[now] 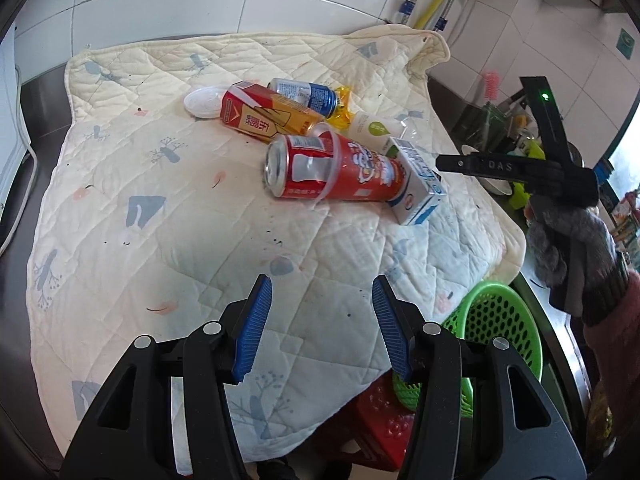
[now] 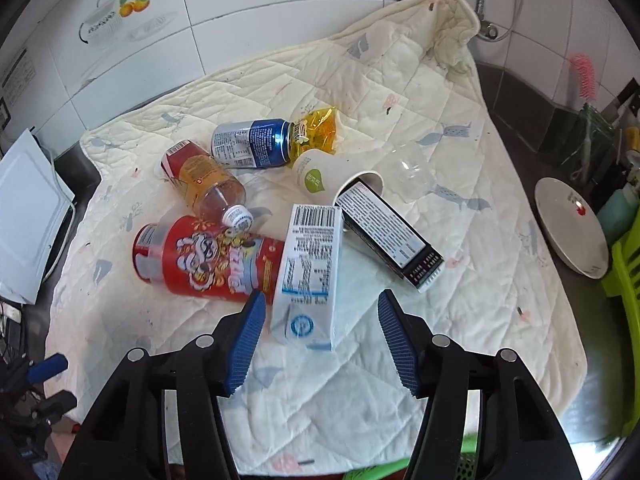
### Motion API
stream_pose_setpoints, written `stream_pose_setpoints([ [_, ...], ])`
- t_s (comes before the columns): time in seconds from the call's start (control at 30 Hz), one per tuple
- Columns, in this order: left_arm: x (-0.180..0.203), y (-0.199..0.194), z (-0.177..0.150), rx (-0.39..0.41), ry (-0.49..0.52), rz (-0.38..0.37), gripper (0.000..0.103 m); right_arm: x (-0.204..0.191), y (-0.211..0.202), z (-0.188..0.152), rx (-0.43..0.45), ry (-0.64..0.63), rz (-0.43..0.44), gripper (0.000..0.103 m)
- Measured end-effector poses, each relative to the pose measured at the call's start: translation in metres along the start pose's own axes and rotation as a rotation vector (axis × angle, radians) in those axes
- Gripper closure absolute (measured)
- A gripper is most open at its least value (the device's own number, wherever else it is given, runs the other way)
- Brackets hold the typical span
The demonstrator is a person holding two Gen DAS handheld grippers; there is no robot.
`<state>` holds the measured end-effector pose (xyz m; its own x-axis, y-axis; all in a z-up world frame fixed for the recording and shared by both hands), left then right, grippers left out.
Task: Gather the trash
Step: 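Grasp the white milk carton with the right tool while the left returns to the mat, then grasp the red Coca-Cola can with the left tool while the right holds the carton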
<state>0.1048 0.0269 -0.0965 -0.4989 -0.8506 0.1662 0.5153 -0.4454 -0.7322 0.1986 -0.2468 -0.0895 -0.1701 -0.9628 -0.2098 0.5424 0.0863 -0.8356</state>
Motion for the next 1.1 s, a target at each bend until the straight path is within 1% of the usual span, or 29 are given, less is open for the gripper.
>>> stream_pose_setpoints([
  [0.3, -0.015, 0.007, 0.006, -0.008, 0.001, 0.005, 0.051, -0.012, 0.048, 0.019, -0.064, 0.007, -0.033, 0.056],
  [0.37, -0.016, 0.008, 0.008, -0.007, 0.004, 0.003, 0.051, -0.012, 0.054, 0.021, -0.073, 0.009, -0.045, 0.06],
  [0.53, -0.017, 0.014, 0.019, 0.005, 0.022, -0.004, 0.051, -0.008, 0.06, 0.026, -0.081, 0.023, -0.052, 0.062],
  [0.63, -0.013, 0.02, 0.03, 0.017, 0.049, -0.008, 0.051, -0.008, 0.061, 0.027, -0.086, 0.022, -0.066, 0.063],
  [0.77, -0.01, 0.032, 0.048, 0.026, 0.073, -0.023, 0.051, -0.004, 0.062, 0.026, -0.1, 0.025, -0.064, 0.063],
  [0.87, -0.012, 0.043, 0.06, 0.024, 0.112, -0.024, 0.051, 0.0, 0.065, 0.024, -0.11, 0.027, -0.065, 0.062],
  [0.93, -0.018, 0.052, 0.067, 0.017, 0.141, -0.056, 0.051, 0.001, 0.063, 0.022, -0.106, 0.024, -0.056, 0.062],
  [1.0, -0.024, 0.061, 0.075, 0.005, 0.183, -0.062, 0.051, 0.001, 0.059, 0.021, -0.102, 0.022, -0.056, 0.063],
  [1.1, -0.037, 0.076, 0.086, -0.026, 0.261, -0.089, 0.051, 0.001, 0.054, 0.018, -0.097, 0.013, -0.061, 0.063],
])
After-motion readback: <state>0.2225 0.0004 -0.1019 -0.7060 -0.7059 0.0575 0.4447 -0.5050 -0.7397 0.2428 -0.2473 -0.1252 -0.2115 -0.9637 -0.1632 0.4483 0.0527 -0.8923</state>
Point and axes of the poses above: each gripper's, at about its wrist camera, not at the fingertips, and y roughly the way its jaws point, x to its right, z to its top, the point moved 1 cm from there along y, roughly the way its jaws point, and after that the axes turned 12 degrees about y, right-handed, at the moved point
